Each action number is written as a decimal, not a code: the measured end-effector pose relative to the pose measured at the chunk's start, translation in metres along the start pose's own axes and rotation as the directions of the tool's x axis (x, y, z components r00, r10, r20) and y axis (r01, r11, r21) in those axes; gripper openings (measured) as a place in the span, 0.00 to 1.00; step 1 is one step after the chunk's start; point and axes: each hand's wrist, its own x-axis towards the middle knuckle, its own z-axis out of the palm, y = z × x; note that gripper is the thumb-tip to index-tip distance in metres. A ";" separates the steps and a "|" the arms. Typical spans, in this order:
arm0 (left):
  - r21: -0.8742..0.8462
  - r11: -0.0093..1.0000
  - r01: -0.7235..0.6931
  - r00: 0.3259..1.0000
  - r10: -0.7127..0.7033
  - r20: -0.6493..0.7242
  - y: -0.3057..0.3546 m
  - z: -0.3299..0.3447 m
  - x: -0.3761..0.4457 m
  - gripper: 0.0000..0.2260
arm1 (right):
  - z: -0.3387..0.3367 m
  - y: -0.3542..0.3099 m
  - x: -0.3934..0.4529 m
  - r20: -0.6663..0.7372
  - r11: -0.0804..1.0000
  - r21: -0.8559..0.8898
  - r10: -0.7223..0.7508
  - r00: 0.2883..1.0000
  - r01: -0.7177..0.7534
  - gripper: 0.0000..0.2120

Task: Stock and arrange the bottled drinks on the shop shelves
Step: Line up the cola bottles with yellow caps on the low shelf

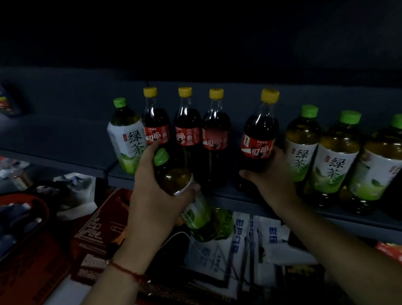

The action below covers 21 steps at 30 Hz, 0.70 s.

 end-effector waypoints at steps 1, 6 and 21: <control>0.000 1.000 0.007 1.000 -0.007 -0.005 -0.001 -0.002 -0.001 0.45 | 0.004 0.004 0.004 -0.004 1.000 -0.013 0.005 1.000 -0.005 0.36; -0.048 0.998 0.034 0.999 -0.035 -0.033 0.000 -0.012 -0.001 0.42 | 0.015 0.015 0.013 0.003 0.998 -0.057 0.012 1.000 -0.012 0.38; -0.268 0.962 0.055 0.989 -0.088 -0.116 0.071 -0.031 0.019 0.32 | -0.006 -0.110 -0.092 0.544 0.874 -0.379 -0.053 0.837 0.302 0.31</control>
